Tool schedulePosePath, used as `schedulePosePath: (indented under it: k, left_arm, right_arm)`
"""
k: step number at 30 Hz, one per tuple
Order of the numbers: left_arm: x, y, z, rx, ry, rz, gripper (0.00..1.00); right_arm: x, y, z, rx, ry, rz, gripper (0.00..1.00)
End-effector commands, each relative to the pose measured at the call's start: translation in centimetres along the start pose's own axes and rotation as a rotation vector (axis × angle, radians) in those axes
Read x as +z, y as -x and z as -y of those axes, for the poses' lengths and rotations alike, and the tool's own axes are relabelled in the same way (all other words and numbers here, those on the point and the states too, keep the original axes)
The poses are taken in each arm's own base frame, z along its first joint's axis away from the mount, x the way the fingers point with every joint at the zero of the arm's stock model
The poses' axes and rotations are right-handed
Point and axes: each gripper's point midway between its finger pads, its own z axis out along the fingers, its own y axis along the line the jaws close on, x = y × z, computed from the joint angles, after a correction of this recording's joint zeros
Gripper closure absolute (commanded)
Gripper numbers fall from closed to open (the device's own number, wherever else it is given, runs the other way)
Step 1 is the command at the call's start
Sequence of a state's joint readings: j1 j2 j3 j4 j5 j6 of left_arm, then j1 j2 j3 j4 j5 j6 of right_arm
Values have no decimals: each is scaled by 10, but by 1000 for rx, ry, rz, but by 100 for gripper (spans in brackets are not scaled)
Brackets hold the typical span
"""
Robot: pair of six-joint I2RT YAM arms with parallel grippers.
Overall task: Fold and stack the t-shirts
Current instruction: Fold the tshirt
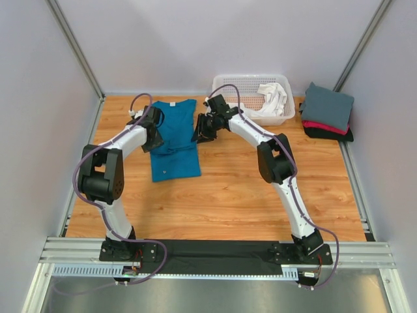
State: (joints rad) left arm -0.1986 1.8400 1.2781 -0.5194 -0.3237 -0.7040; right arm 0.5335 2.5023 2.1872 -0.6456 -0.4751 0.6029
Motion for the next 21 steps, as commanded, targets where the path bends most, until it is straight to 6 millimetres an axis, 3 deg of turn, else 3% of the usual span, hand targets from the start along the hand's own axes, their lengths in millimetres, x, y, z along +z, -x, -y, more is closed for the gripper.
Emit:
schedulePosePath:
  k: [1,3,6,10,11,12,15,16,19,21]
  left_arm:
    - [-34,55,14,-15,-68,152,46]
    - [-43,63,13,-2,-66,170,29]
    - [-70,81,15,-8,-110,232,21]
    - [-109,81,23,-71,-246,248,14]
    - [-121,70,29,-113,-327,237,11]
    - [-126,62,32,-143,-363,229,3]
    - [-137,31,40,-232,-466,223,1]
    - [-135,10,41,-229,-475,208,1]
    - [-132,-6,51,-295,-509,181,1]
    - [-124,-19,60,-321,-531,151,0]
  right_arm:
    - [-37,36,-43,-133,55,144,59]
    - [-45,42,-47,-157,48,171,53]
    - [-62,48,-63,-187,74,207,44]
    - [-83,47,-88,-206,148,237,39]
    - [-91,43,-93,-210,162,243,38]
    - [-96,45,-103,-225,190,262,37]
    - [-115,43,-121,-269,239,301,31]
    - [-127,44,-128,-290,242,327,30]
    - [-139,46,-123,-292,180,358,22]
    - [-160,51,-121,-314,123,410,13]
